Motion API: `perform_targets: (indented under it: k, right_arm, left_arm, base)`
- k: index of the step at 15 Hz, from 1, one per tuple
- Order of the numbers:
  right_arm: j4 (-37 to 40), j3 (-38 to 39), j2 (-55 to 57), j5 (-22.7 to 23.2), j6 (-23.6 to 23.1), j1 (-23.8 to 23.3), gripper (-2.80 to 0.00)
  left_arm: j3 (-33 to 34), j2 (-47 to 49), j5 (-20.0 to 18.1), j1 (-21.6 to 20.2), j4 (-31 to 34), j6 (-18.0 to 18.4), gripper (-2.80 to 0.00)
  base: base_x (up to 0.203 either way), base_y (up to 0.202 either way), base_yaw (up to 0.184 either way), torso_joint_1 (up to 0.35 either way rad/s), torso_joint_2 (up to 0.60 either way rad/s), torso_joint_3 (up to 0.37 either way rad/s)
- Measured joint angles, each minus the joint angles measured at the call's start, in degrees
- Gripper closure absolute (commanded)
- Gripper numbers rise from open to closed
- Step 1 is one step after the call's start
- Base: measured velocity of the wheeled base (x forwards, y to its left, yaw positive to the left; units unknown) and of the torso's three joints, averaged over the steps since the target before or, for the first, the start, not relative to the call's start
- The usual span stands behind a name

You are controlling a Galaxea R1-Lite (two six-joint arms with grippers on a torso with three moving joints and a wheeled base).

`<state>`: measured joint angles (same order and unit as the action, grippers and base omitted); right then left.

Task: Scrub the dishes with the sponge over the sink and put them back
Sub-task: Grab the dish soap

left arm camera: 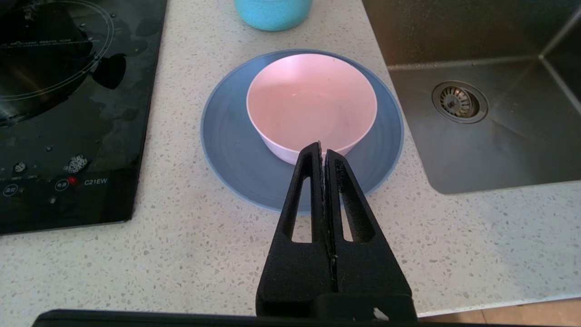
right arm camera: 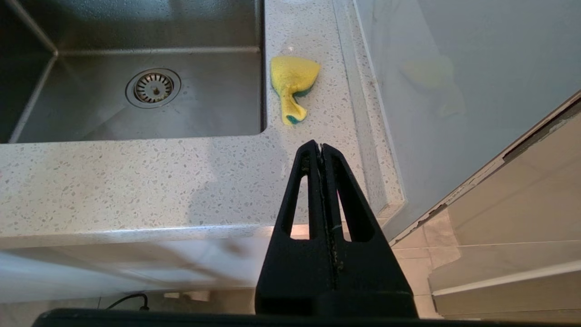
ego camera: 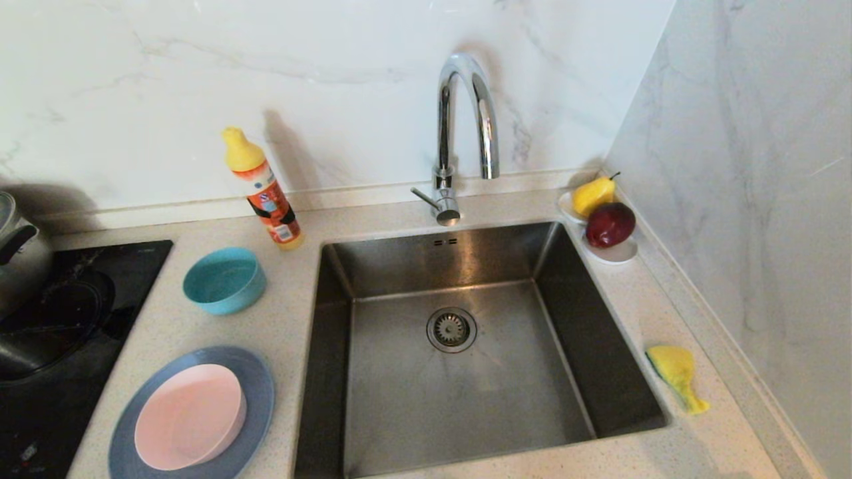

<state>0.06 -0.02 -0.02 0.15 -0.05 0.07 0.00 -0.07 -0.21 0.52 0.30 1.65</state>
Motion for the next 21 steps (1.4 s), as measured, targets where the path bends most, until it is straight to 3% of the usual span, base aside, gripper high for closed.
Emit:
perform_targets:
  k: [9,12,16,21]
  right_arm:
    - [0.0,0.0,0.0,0.0,0.0,0.0,0.0]
    - [0.0,0.0,0.0,0.0,0.0,0.0,0.0]
    - [0.0,0.0,0.0,0.0,0.0,0.0,0.0]
    - [0.0,0.0,0.0,0.0,0.0,0.0,0.0]
  left_arm:
    - [-0.4,0.0,0.2,0.0,-0.4,0.0,0.0]
    - [-8.3,1.7,0.6,0.0,0.0,-0.1,0.0]
    - [-21.1,16.8,0.7,0.0,-2.6,-0.6,0.0]
    - [-26.9,46.4,1.8,0.2,-18.0,-1.1,0.0]
  base:
    - [0.0,0.0,0.0,0.0,0.0,0.0]
    - [0.0,0.0,0.0,0.0,0.0,0.0]
    - [0.0,0.0,0.0,0.0,0.0,0.0]
    - [0.0,0.0,0.0,0.0,0.0,0.0]
